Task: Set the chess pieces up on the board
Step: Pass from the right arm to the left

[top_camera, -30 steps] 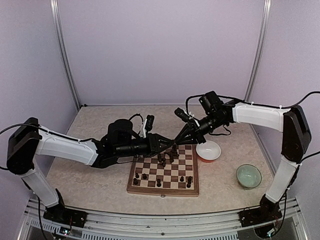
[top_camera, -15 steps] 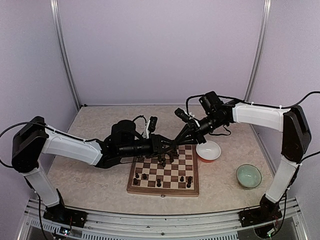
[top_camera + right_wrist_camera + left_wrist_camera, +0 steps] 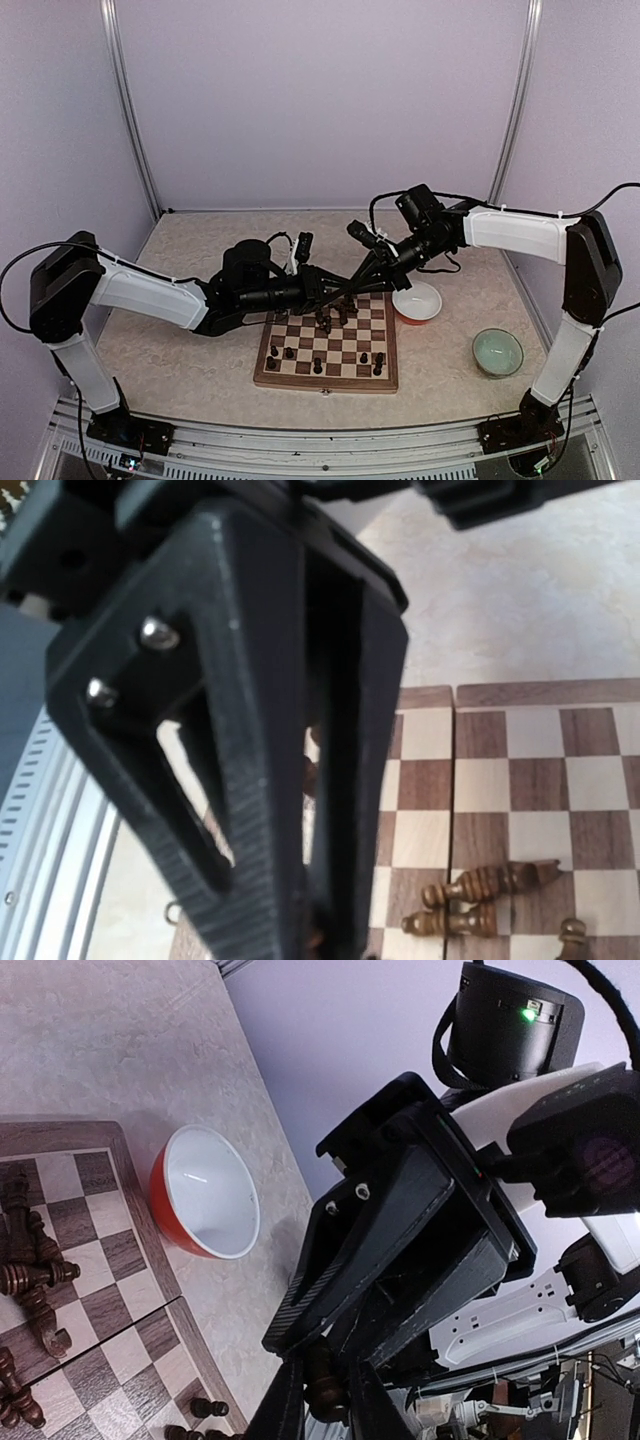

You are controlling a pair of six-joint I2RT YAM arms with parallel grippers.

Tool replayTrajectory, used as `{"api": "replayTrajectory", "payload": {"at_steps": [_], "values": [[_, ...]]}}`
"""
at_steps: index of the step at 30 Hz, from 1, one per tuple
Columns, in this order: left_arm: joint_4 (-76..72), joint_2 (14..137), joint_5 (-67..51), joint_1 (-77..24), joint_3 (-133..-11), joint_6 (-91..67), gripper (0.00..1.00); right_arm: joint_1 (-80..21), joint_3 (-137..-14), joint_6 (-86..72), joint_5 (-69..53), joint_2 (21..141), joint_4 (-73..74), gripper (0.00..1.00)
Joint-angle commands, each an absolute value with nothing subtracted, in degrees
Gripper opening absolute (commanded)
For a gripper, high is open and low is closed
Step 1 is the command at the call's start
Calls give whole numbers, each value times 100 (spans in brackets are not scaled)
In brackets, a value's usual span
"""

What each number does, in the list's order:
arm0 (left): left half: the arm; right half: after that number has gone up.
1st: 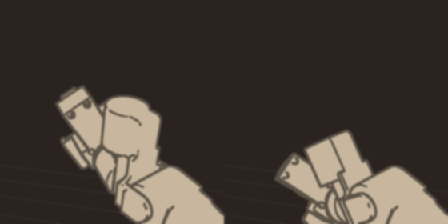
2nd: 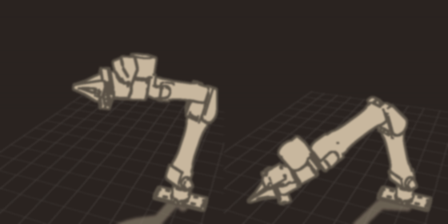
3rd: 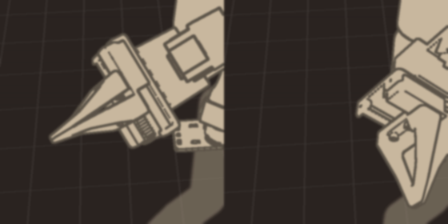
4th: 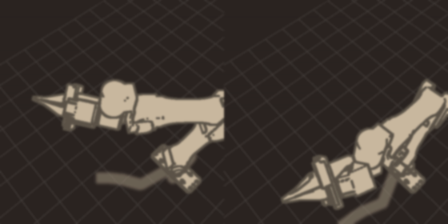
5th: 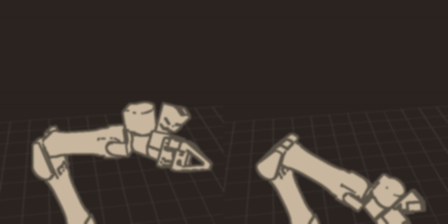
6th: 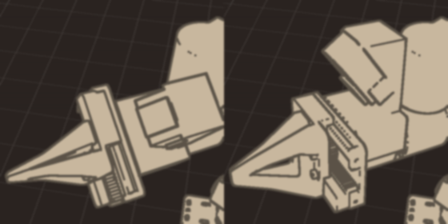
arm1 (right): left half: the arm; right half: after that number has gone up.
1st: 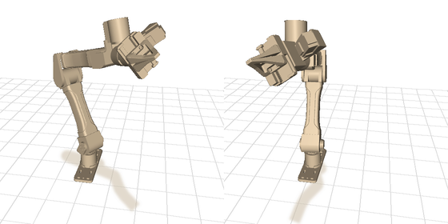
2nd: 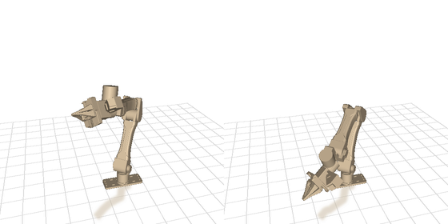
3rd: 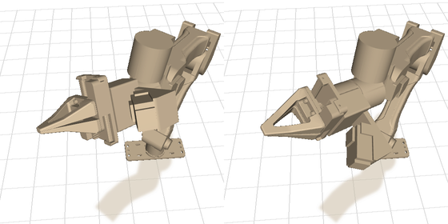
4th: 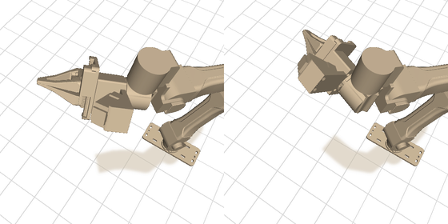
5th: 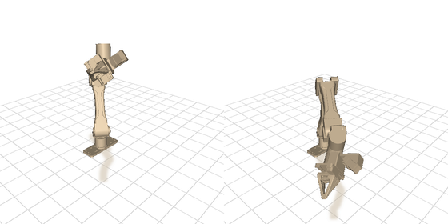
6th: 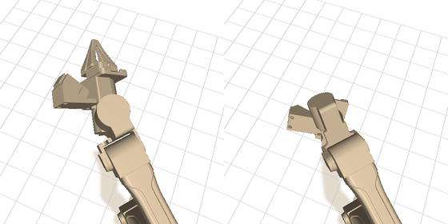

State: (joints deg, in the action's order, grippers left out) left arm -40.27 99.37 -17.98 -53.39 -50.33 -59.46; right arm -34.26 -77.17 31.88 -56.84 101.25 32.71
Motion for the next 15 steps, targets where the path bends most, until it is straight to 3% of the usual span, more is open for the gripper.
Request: {"api": "replayTrajectory", "payload": {"at_steps": [1,5,8,15], "values": [[-4315,10040,-1944,-5308,-5225,-6014,14,-3485,-7654,3189,-5660,10033,3322,15],[-4325,10059,-1986,-5308,-5197,-6064,11,-3489,-7679,3147,-5621,10078,3306,17],[-4080,9997,-1982,-5300,-5257,-5901,10,-3449,-7732,3159,-5557,10071,3405,29],[-567,9628,-1489,-5381,-6464,-4142,9,-2382,-7769,3235,-5868,9629,3753,53]]}}
